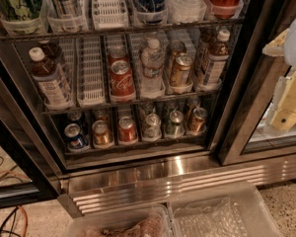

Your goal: Pick coke can from bottom shelf of fridge

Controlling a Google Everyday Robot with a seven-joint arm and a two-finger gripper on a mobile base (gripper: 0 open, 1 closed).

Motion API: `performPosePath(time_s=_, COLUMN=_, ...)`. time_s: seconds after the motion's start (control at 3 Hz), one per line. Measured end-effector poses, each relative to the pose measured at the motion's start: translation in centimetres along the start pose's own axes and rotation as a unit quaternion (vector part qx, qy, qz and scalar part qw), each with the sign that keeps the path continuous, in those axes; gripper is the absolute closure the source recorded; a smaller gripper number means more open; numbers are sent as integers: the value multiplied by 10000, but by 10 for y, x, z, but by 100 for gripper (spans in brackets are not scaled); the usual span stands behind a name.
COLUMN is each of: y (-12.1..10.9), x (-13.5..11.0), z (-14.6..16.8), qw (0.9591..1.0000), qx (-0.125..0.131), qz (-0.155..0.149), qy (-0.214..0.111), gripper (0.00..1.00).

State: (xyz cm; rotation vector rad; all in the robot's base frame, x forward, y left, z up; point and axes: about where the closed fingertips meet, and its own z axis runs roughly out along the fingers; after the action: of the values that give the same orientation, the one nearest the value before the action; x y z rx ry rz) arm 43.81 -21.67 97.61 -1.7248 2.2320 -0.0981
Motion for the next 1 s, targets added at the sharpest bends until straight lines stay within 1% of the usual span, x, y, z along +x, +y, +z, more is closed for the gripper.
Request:
performPosePath(time_s=0.33, y=0, x=-1, z=3, qw=10000, qx=18, qz=22, qy=-61, gripper=0)
performPosePath(time_s=0.67, y=13, x=-5, z=29, qw=9994, qx=-41, qz=266, qy=-233, gripper=0)
performPosePath(time_s=1.0, y=34, x=-7, z=79, qw=9964, qx=-237, qz=604, qy=-554, gripper=0)
